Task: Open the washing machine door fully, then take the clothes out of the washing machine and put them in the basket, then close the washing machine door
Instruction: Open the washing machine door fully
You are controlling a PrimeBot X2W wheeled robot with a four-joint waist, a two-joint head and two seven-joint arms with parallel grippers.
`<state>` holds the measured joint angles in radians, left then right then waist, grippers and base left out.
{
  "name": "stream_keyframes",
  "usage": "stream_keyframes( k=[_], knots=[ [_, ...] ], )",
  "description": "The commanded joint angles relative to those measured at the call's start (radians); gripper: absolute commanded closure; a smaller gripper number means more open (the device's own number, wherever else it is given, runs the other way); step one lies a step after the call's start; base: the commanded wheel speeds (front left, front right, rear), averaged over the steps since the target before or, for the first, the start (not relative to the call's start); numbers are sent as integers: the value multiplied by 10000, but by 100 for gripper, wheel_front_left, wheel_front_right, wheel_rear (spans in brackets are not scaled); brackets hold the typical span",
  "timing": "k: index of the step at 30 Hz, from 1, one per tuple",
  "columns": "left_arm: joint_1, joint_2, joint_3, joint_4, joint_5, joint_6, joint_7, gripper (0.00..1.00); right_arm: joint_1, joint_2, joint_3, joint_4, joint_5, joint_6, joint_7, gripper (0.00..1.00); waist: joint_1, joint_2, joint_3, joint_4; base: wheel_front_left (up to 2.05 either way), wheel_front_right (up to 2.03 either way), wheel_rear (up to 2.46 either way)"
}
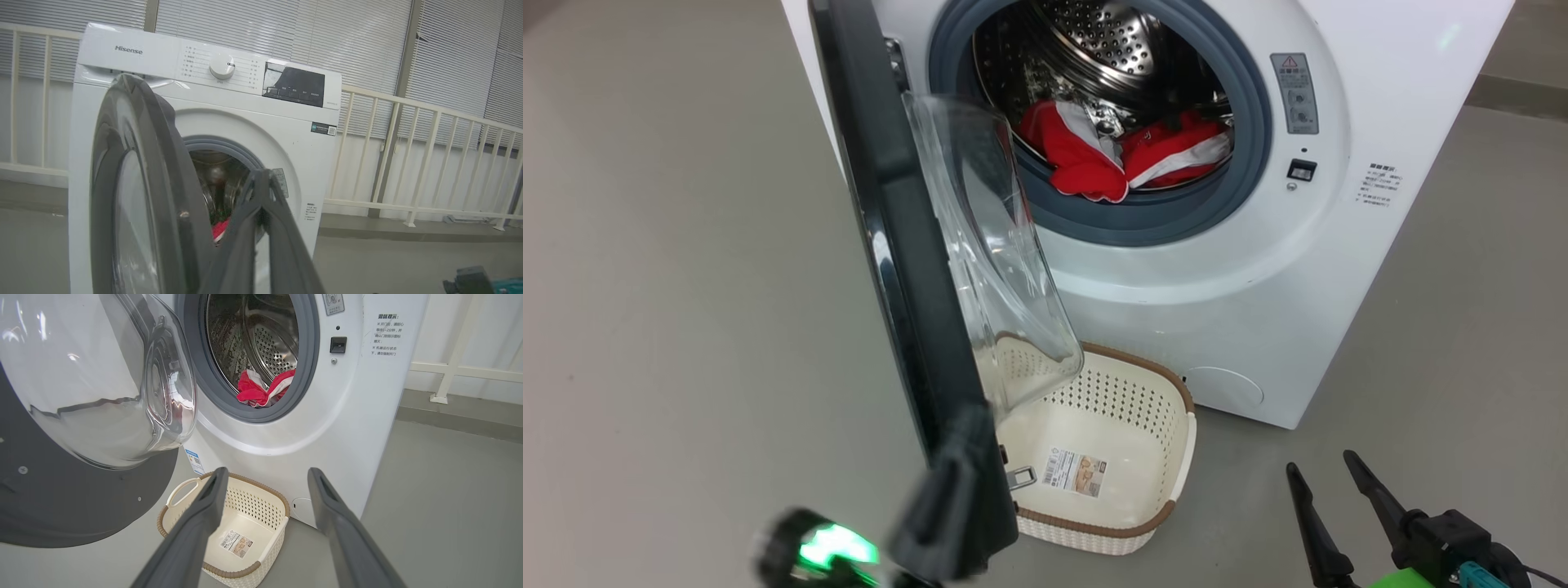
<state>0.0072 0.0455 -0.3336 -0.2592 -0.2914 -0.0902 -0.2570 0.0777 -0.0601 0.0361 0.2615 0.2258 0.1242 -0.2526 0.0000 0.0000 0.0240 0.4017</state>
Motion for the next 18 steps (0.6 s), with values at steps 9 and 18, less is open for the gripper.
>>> stream_keyframes(
  k=[9,18],
  knots=[
    [-116,47,-874,2585,-568,-275,-48,100,-536,-125,395,-213,-49,65,-91,0,0,0,201,-115,0,0,0],
    [-536,47,-482,3461,-771,-236,-48,100,-641,-122,493,-186,31,65,-91,0,0,0,234,-139,0,0,0]
  ],
)
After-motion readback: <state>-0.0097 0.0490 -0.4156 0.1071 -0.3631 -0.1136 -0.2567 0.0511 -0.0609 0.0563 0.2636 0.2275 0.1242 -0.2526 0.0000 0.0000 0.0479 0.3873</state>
